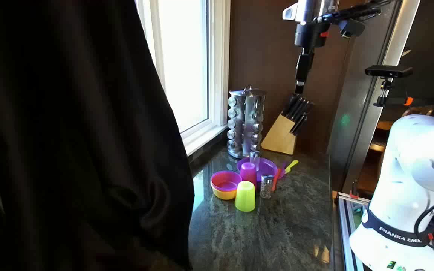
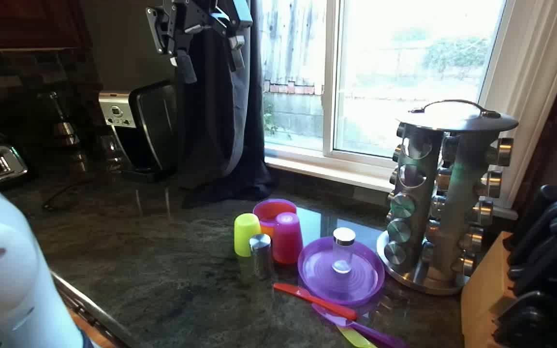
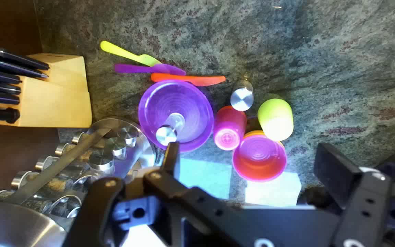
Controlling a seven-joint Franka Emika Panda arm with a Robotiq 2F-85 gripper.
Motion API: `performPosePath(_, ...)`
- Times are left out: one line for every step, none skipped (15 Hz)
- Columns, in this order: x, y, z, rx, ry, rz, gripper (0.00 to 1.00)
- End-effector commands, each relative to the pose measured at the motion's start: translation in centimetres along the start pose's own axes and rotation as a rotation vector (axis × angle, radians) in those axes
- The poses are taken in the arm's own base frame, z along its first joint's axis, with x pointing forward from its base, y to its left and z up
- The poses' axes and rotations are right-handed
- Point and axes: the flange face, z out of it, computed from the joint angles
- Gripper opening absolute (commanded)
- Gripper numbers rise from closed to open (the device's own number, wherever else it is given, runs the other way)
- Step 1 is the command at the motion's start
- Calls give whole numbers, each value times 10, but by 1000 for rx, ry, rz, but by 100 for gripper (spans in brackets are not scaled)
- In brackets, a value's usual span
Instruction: Close the curtain fully
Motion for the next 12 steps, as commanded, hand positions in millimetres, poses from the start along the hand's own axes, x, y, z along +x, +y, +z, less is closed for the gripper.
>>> performPosePath(0,0,-1,0,-1,0,100)
performPosePath(0,0,-1,0,-1,0,100)
performPosePath(0,0,-1,0,-1,0,100)
performPosePath(0,0,-1,0,-1,0,100)
performPosePath(0,0,-1,0,-1,0,100)
performPosePath(0,0,-1,0,-1,0,100)
performPosePath(0,0,-1,0,-1,0,100)
performPosePath(10,-3,-9,-8,42,-35,100)
performPosePath(18,-11,-20,-40,69,-57,100)
performPosePath(25,-18,-32,-65,111,-80,100)
performPosePath(34,-27,-46,-84,151,-112,100)
performPosePath(42,-37,-64,-106,199,-139,100)
